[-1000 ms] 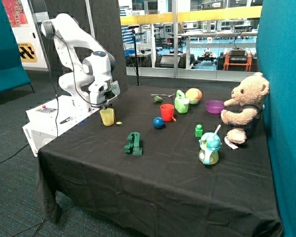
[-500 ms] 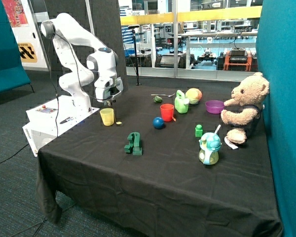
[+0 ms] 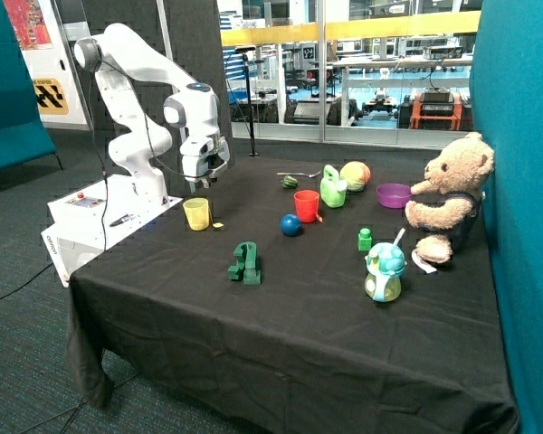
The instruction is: Prepare two cups of tea
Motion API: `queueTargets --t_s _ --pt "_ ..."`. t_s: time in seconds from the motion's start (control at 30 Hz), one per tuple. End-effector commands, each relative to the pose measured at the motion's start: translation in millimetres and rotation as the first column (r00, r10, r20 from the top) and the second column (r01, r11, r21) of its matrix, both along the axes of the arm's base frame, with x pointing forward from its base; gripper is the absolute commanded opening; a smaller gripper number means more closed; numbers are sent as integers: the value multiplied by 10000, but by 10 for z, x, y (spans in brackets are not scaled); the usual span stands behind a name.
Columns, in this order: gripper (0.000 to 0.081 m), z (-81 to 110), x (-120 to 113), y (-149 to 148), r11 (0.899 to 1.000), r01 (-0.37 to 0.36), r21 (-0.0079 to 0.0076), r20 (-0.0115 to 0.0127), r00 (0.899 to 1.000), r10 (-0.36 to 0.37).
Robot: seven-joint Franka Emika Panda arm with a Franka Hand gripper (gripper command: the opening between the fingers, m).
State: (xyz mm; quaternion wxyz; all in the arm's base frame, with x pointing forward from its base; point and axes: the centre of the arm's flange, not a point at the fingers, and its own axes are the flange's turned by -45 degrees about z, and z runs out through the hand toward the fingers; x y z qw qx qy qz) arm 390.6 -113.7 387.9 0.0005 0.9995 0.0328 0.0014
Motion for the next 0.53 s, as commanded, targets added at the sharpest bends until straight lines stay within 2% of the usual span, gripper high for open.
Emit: queueTargets --t_s 0.0,0.5 --pt "270 14 99 55 9997 -256 8 -28 9997 256" --pt "267 -2 432 278 9969 -789 8 -28 9969 789"
